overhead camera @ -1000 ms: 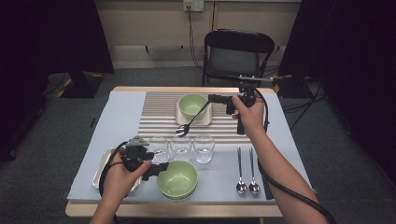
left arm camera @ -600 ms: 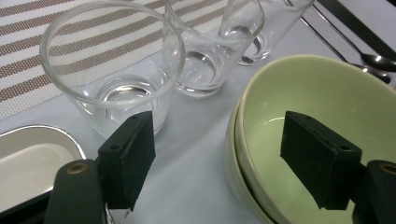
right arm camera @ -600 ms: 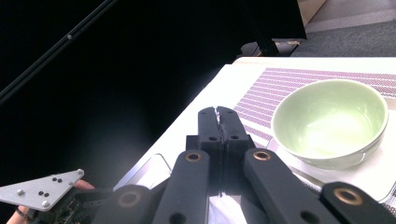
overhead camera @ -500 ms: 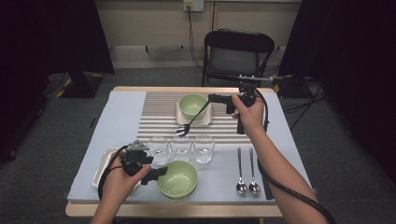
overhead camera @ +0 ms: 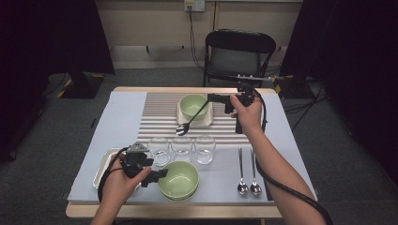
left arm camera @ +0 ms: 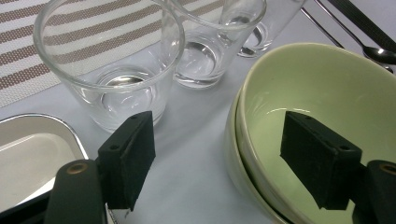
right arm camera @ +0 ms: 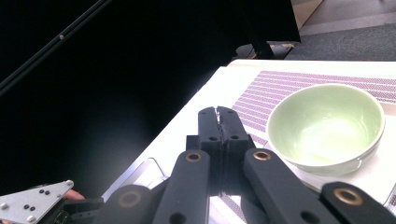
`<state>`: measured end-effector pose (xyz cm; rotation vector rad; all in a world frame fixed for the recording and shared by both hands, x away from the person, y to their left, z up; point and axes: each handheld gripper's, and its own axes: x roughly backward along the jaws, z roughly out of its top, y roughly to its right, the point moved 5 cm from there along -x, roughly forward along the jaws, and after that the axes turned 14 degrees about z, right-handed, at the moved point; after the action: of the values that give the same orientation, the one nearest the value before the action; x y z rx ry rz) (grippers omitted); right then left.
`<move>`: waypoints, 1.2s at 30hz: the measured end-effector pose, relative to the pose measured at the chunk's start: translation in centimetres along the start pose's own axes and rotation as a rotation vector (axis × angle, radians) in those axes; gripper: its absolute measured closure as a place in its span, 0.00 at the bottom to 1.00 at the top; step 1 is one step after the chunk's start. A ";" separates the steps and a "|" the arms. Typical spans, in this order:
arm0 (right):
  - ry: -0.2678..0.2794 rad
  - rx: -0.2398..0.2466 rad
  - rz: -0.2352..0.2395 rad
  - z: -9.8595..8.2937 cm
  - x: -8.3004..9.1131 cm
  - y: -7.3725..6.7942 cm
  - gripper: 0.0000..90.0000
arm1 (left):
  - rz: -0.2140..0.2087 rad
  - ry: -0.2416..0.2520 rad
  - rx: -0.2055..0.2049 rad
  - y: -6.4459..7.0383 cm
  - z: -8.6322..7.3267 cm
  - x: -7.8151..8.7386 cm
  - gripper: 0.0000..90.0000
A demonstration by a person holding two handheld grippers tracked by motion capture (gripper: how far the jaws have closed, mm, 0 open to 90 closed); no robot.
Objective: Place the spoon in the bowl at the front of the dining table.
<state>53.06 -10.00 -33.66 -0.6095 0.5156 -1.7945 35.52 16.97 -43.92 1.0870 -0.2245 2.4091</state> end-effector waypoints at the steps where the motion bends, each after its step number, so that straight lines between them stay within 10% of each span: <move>1: -0.001 0.000 0.000 0.0 -0.1 0.1 1.00 | 0.000 -0.002 0.000 0.0 -0.1 0.0 0.29; 36: 0.041 -0.053 -0.052 1.6 -0.9 2.9 1.00 | -0.009 -0.010 0.008 0.0 -0.6 0.2 0.29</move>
<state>56.45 -10.04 -34.31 -0.6282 0.5813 -1.8506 35.01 17.29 -44.18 1.1017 -0.2126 2.3993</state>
